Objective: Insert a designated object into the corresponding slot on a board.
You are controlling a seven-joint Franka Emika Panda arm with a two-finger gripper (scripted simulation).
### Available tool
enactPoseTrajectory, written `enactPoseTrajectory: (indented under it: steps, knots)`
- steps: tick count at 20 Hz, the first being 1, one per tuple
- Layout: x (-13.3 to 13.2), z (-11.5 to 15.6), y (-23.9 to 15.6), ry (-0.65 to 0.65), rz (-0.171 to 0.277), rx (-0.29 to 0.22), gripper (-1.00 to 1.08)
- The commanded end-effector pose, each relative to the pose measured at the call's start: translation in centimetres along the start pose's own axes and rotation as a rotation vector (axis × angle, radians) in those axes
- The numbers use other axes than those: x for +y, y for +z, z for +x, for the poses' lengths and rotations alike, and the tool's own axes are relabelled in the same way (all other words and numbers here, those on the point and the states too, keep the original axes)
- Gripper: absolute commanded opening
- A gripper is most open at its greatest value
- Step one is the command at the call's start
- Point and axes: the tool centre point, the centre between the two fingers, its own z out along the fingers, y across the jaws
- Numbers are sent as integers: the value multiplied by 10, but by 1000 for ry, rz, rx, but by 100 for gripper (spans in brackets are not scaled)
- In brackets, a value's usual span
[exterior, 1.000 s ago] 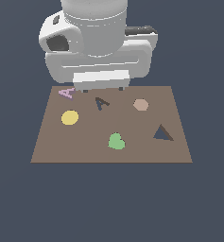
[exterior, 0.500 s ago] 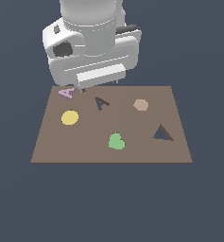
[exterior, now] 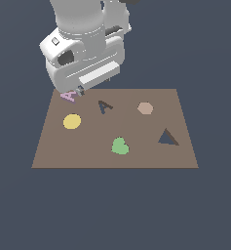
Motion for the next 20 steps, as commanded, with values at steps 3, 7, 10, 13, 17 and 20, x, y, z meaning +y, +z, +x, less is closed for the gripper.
enactPoseTrajectory:
  steps: [3, 7, 10, 13, 17, 20]
  knots:
    - [5, -18, 11, -139, 2, -2, 100]
    - [13, -34, 21, -260, 3, -4, 100]
    - [19, -45, 28, -351, 4, -5, 100]
    - [27, -55, 36, -441, 5, -7, 100]
    - [38, -66, 44, -549, 6, -8, 100]
    - [46, -73, 50, -620, 7, -10, 100]
